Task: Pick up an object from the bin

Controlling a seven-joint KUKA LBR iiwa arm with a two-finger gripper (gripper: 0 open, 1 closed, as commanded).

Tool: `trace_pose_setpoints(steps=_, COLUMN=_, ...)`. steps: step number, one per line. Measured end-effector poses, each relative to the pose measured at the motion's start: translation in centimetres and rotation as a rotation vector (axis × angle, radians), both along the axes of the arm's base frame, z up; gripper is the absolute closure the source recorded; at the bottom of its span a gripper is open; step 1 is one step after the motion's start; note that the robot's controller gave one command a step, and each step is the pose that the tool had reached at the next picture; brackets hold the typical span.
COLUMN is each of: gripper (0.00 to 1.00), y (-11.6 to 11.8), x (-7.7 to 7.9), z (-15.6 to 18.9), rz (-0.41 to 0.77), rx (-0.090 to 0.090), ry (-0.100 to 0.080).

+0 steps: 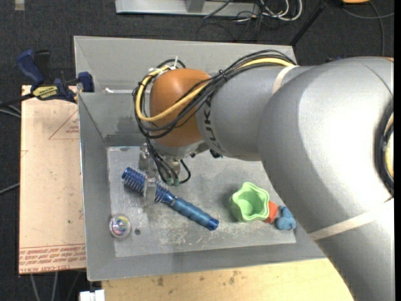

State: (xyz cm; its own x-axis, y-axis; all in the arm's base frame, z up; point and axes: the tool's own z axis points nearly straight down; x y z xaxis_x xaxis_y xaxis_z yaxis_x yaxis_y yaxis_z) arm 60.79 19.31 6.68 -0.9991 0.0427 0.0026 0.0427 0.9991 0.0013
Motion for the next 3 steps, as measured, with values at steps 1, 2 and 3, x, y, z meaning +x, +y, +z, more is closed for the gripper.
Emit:
trace_pose_setpoints(steps=1, gripper=1.00, y=-0.1, x=0.1, z=0.3, rz=-0.002, rx=0.000, ry=-0.002)
trace_pose_setpoints(steps=2, gripper=1.00, y=-3.1, x=-0.6, z=12.3, rz=0.012, rx=0.001, ry=-0.011)
trace_pose_setpoints(steps=3, gripper=1.00, y=-1.9, x=-1.8, z=19.3, rz=0.058, rx=0.002, ry=-0.011)
